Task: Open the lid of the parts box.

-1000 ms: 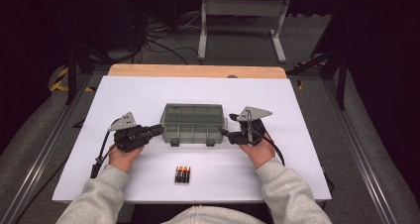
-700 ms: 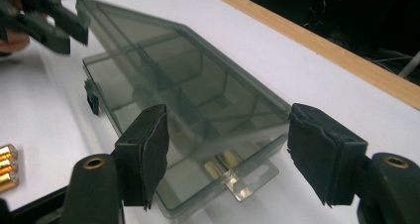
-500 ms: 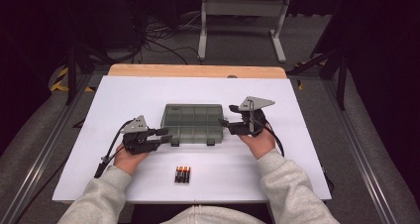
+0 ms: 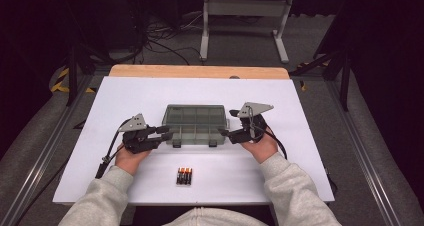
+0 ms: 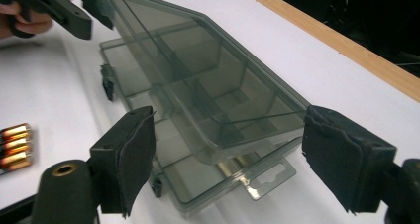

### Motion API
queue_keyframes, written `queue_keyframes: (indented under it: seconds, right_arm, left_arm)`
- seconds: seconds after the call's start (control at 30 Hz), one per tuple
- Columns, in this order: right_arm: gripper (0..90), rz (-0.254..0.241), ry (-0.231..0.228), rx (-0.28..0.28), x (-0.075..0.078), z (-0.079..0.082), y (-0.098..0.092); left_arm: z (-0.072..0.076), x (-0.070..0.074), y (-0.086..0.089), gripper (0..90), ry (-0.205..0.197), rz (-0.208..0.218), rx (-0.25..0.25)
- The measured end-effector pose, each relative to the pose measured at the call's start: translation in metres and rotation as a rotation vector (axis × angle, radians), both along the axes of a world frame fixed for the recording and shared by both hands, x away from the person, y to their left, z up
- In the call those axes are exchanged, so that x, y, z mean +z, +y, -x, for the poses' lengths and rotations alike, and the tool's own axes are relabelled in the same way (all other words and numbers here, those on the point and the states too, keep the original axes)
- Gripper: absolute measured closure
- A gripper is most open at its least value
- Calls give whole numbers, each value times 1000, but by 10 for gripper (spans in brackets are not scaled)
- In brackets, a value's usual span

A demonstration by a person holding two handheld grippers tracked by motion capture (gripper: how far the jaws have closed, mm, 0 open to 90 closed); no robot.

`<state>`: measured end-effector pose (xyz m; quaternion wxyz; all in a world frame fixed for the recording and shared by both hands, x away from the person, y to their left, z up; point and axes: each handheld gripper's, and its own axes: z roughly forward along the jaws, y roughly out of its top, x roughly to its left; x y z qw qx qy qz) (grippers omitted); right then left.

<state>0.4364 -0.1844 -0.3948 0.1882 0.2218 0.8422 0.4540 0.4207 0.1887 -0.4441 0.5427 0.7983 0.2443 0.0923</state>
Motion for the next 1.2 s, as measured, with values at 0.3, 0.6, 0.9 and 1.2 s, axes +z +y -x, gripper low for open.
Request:
queue_keyframes:
  seconds: [0.3, 0.6, 0.9, 1.2]
  right_arm:
    - [245, 0, -35, -53, 1, -7, -1]
    - [234, 26, -37, -42, 0, -7, 2]
    - [238, 41, -36, 3, -1, -3, 5]
    - [268, 68, -63, -50, -3, -12, 10]
  left_arm:
    - [0, 0, 1, 637, -2, -1, 4]
    - [-1, 1, 3, 638, -10, 12, 15]
    - [-1, 3, 5, 638, -13, 22, 25]
    - [-1, 2, 3, 635, -23, 0, 14]
